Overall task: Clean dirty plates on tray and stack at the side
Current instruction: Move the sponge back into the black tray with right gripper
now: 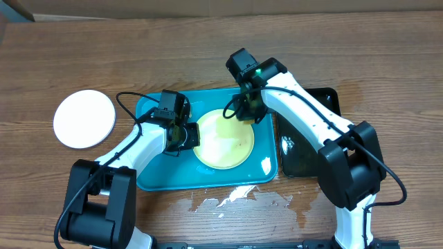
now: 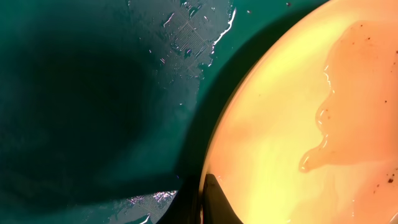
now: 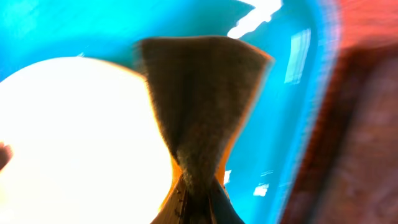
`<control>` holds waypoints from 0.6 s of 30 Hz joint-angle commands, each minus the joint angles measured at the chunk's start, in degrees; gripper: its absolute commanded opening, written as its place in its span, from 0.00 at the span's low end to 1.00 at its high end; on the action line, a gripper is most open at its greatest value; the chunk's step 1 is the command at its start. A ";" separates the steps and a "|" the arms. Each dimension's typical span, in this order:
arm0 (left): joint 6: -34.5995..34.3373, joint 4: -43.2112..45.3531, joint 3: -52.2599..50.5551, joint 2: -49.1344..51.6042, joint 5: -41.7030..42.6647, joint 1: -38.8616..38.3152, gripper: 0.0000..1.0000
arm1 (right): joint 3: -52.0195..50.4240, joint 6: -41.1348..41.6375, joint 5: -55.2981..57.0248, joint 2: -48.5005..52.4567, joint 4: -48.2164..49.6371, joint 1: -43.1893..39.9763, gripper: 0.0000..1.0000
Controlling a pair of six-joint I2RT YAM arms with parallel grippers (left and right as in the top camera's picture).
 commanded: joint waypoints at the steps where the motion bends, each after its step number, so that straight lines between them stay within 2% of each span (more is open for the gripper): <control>1: -0.55 -0.72 -0.96 0.90 -4.28 0.59 0.04 | 0.13 0.63 -9.77 -0.46 -0.35 1.18 0.04; 6: -0.37 -2.27 0.17 0.90 -4.33 0.59 0.04 | 0.46 0.59 -9.77 -1.49 -0.39 0.28 0.04; 14: 0.39 -13.84 9.94 0.87 -12.83 0.59 0.04 | 0.57 0.57 -9.49 -10.21 -4.57 -9.27 0.04; 18: 0.37 -16.17 13.07 0.85 -15.67 0.59 0.04 | 0.57 0.00 -8.68 -11.19 -8.87 -14.97 0.04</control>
